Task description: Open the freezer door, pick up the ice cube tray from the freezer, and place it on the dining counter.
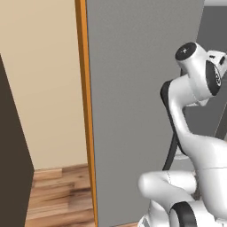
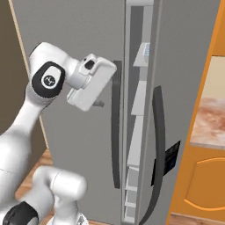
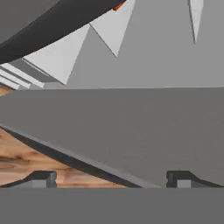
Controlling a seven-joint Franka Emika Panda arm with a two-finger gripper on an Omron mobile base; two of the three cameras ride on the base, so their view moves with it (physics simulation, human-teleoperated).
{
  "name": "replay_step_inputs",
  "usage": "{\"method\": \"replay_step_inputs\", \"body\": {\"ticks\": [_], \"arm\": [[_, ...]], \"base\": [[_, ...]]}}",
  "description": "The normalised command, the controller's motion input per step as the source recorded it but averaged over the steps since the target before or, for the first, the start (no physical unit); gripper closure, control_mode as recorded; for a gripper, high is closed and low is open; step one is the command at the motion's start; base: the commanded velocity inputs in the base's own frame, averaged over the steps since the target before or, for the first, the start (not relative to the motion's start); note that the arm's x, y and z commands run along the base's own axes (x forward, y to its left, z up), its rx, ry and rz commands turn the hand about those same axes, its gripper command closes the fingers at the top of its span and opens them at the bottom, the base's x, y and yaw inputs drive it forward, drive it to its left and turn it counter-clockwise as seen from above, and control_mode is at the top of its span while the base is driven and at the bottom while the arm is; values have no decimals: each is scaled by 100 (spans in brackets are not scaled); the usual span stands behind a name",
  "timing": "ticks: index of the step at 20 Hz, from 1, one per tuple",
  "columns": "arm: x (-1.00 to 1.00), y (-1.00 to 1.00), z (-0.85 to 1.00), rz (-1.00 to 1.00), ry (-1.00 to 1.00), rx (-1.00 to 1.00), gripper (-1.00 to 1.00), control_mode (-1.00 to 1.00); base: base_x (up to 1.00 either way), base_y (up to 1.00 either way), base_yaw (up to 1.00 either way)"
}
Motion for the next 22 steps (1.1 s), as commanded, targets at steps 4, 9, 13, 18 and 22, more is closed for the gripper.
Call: {"method": "replay_step_inputs", "body": {"ticks": [4, 9, 13, 18, 22], "arm": [[88, -57, -30, 12, 35, 1, -100, -100], [37, -81, -43, 7, 24, 1, -100, -100], [5, -96, -43, 3, 17, 6, -100, -100], [-4, -100, -24, 1, 8, 12, -100, -100], [-44, -100, -14, 0, 0, 14, -100, -100]], "base": [[0, 0, 0], [0, 0, 0], [0, 0, 0], [0, 0, 0], [0, 0, 0]]}}
